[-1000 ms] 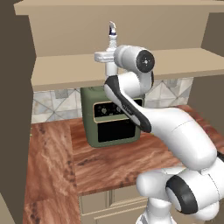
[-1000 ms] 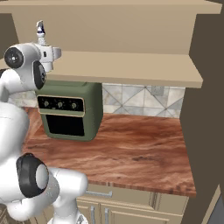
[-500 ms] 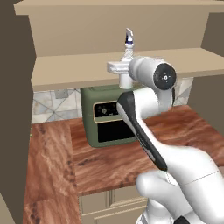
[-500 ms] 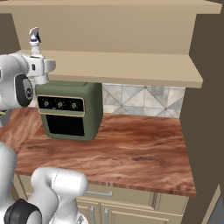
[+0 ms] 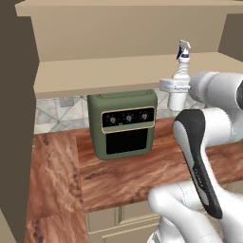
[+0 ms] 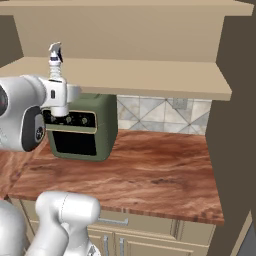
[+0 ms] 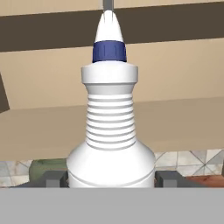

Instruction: Move the cutting board and knife to the sink. Then move spray from the cabinet to the counter.

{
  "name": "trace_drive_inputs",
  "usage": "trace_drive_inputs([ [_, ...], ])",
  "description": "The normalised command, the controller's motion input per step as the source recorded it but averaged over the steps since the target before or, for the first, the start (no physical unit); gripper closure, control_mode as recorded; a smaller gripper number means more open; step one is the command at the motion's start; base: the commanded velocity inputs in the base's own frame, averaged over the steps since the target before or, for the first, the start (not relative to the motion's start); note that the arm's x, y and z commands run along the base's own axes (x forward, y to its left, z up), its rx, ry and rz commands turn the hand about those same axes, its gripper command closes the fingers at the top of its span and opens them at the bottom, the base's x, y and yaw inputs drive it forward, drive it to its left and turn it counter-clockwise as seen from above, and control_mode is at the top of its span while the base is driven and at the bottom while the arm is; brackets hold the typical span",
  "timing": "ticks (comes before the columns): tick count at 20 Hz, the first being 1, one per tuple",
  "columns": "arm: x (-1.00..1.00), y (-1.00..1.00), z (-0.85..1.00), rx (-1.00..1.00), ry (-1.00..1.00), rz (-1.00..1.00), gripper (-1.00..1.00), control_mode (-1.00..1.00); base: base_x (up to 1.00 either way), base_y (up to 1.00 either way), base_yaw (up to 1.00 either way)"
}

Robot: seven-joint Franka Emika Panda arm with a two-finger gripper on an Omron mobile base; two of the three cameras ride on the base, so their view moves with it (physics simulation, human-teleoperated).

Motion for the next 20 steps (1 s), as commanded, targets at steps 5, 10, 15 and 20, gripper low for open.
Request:
trace_drive_inputs([
  [5,-0.54,-0.85,-0.11,0.0,0.0,0.0,1.0,-1.0,0.0,0.0,0.0],
  [10,-0.46,-0.65,-0.33,0.03,-0.04,0.0,1.0,-1.0,0.0,0.0,0.0],
  [15,-0.2,-0.53,-0.46,0.0,0.0,0.0,1.0,-1.0,0.0,0.0,0.0],
  [20,0.0,-0.37,-0.47,0.0,0.0,0.01,1.0,-1.0,0.0,0.0,0.0],
])
